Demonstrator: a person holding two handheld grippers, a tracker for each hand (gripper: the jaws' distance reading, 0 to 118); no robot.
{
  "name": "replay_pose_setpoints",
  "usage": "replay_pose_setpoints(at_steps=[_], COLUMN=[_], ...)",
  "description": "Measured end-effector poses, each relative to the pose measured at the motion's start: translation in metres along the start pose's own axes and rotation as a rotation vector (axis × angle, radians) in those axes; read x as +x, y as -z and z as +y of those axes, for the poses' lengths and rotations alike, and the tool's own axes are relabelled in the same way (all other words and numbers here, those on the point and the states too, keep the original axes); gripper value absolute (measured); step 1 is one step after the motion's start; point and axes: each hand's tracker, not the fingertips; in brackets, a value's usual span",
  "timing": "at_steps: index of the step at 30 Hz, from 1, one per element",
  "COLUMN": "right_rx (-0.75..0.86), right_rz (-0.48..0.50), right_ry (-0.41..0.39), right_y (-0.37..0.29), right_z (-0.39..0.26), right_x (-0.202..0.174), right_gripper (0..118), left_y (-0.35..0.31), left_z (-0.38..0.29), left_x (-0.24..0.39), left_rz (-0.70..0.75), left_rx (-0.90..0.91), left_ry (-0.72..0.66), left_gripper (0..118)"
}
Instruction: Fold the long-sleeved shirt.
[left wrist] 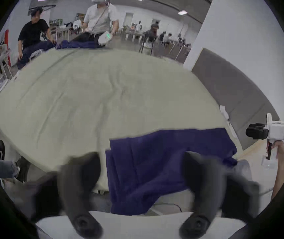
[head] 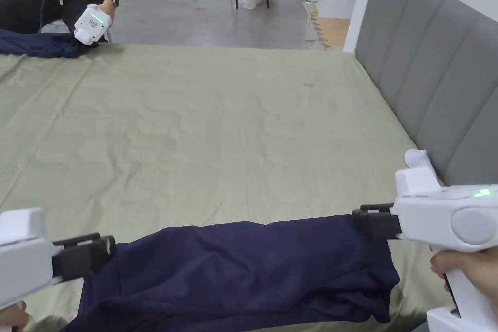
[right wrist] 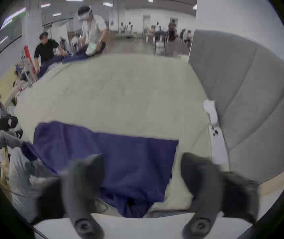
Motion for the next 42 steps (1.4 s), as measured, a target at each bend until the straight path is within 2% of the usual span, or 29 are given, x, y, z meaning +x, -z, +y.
replay_pose_setpoints(at_steps=[1,2,3,4,6,7,8,9,10,11,13,16,19,21,23,25,28,31,32,33,34,35,37,42], right_rx=[0.005,0.008,0.024,0.017,0.005,0.013,0.017,0.014,0.009,0.005,-0.014,-0.038,-0.066,-0.086,-0.105,-0.115,-0.134,-0.137,-0.136,-0.136,-0.135,-0.133,-0.127,-0.113], right_rz=[-0.002,-0.013,-0.029,0.001,0.044,0.054,0.065,0.076,0.084,0.088,0.097,0.101,0.113,0.110,0.101,0.104,0.105,0.107,0.109,0.111,0.113,0.112,0.111,0.112], right_ry=[-0.016,-0.024,-0.029,-0.040,-0.042,-0.032,-0.029,-0.032,-0.038,-0.048,-0.074,-0.085,-0.080,-0.078,-0.078,-0.075,-0.070,-0.071,-0.068,-0.068,-0.069,-0.070,-0.066,-0.048], right_y=[-0.002,0.002,0.002,0.003,0.005,0.005,0.005,0.004,0.004,0.004,0.007,0.011,0.017,0.021,0.025,0.029,0.034,0.033,0.033,0.033,0.033,0.033,0.033,0.027], right_z=[0.005,0.009,0.009,0.009,0.011,0.010,0.007,0.006,0.007,0.005,0.000,-0.004,-0.009,-0.013,-0.015,-0.017,-0.016,-0.014,-0.013,-0.013,-0.012,-0.012,-0.012,-0.009], right_x=[-0.007,-0.016,-0.021,-0.026,-0.033,-0.036,-0.039,-0.041,-0.044,-0.046,-0.050,-0.054,-0.055,-0.056,-0.055,-0.055,-0.056,-0.057,-0.056,-0.056,-0.056,-0.056,-0.056,-0.054], right_gripper=[32,0,0,0,0,0,0,0,0,0,0,0,0,0,0,0,0,0,0,0,0,0,0,0], left_y=[-0.001,0.001,0.003,0.006,0.007,0.010,0.013,0.017,0.026,0.035,0.059,0.096,0.122,0.138,0.138,0.159,0.168,0.175,0.173,0.172,0.171,0.173,0.172,0.162], left_z=[0.005,0.008,0.011,0.012,0.016,0.017,0.015,0.014,0.012,0.009,-0.009,-0.030,-0.050,-0.065,-0.061,-0.071,-0.065,-0.050,-0.046,-0.042,-0.040,-0.037,-0.024,0.013], left_x=[0.004,0.008,0.009,0.008,0.000,-0.010,-0.019,-0.034,-0.052,-0.068,-0.098,-0.131,-0.151,-0.147,-0.133,-0.113,-0.070,-0.066,-0.066,-0.065,-0.059,-0.062,-0.069,-0.086], left_rz=[0.006,0.012,0.007,0.001,-0.037,-0.064,-0.087,-0.125,-0.169,-0.193,-0.270,-0.323,-0.453,-0.459,-0.575,-0.658,-0.698,-0.633,-0.597,-0.526,-0.440,-0.454,-0.435,-0.401], left_rx=[0.023,0.023,0.019,0.018,0.013,0.021,0.017,0.004,-0.033,-0.076,-0.136,-0.238,-0.261,-0.336,-0.251,-0.341,-0.306,-0.362,-0.399,-0.416,-0.427,-0.411,-0.361,-0.287], left_ry=[0.023,0.038,0.051,0.041,0.015,-0.044,-0.100,-0.178,-0.233,-0.275,-0.387,-0.476,-0.540,-0.582,-0.558,-0.638,-0.493,-0.395,-0.385,-0.317,-0.229,-0.209,-0.262,-0.299], left_gripper=[56,15,7,5,4,4,19,47,83,111,104,105,105,106,107,107,108,106,79,26,21,21,20,19])
